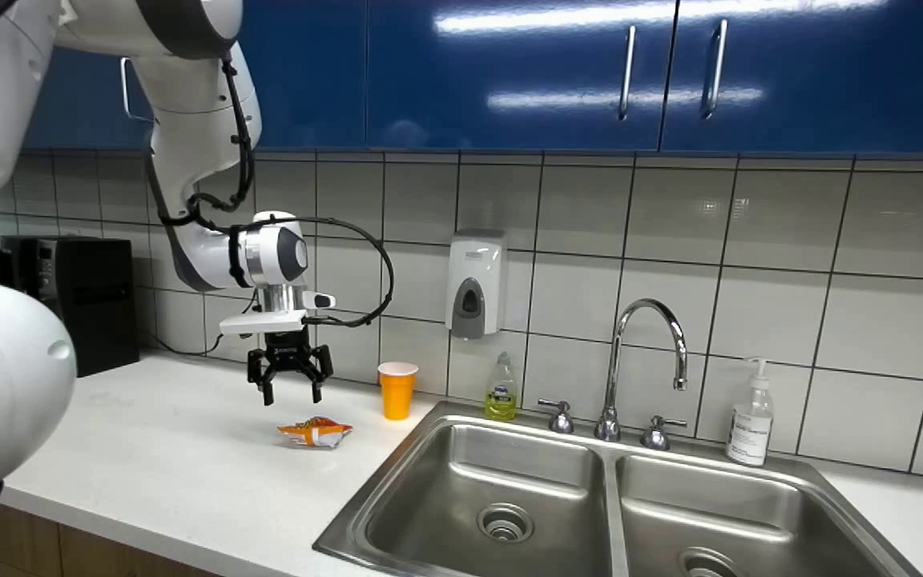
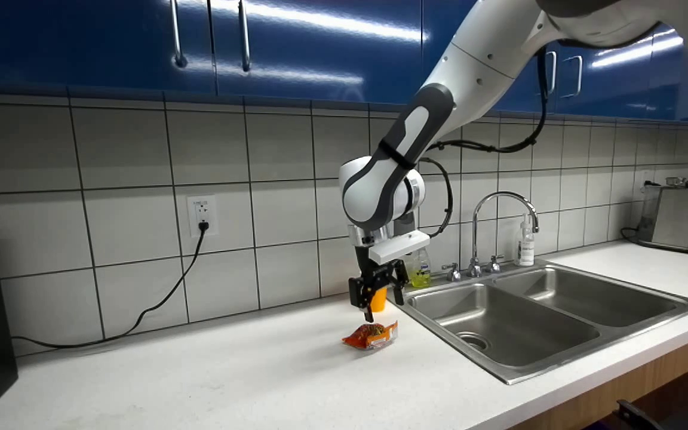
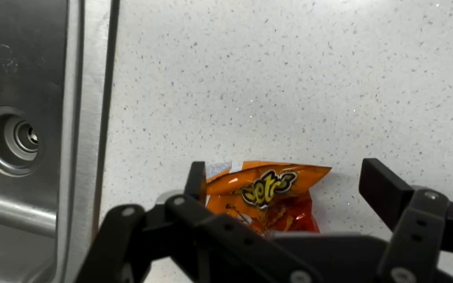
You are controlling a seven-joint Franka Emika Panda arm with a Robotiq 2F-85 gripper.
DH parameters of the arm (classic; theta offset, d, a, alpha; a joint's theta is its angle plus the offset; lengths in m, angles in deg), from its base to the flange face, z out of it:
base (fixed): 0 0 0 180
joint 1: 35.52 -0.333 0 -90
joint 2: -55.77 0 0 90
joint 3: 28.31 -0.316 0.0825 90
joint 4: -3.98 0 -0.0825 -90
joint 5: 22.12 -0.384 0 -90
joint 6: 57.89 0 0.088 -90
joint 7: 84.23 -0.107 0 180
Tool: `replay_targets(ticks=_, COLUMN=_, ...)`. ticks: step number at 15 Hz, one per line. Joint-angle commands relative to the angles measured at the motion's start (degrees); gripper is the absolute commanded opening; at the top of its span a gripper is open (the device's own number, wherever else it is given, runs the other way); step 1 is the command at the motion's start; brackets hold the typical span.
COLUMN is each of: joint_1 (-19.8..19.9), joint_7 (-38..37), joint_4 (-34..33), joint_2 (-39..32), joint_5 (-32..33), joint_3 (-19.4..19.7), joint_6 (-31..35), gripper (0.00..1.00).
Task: Put the orange packet in the left sink
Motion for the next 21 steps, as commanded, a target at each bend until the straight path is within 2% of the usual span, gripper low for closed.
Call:
replay_targets(ticks=1, joint_1=-1.7, joint_7=-0.94, joint_4=-6.64, joint_2=-4.78, joint_5=1.46, joint_3=1.82, joint_6=-2.92, gripper=1.0)
replay_targets(ticks=10, joint_1=-2.95, joint_7=-0.62, joint_4=-16.14, joint_2=-12.68, joint_5=0.6, joint_3=3.71, joint_6=-6.41, gripper=1.0)
replay_targets(ticks=21, joint_1=-3.5, joint_7=-0.8, joint_4=-20.9, joint_2=-17.38, joint_5=0.17, joint_3=4.46, joint_6=-8.13, gripper=1.0)
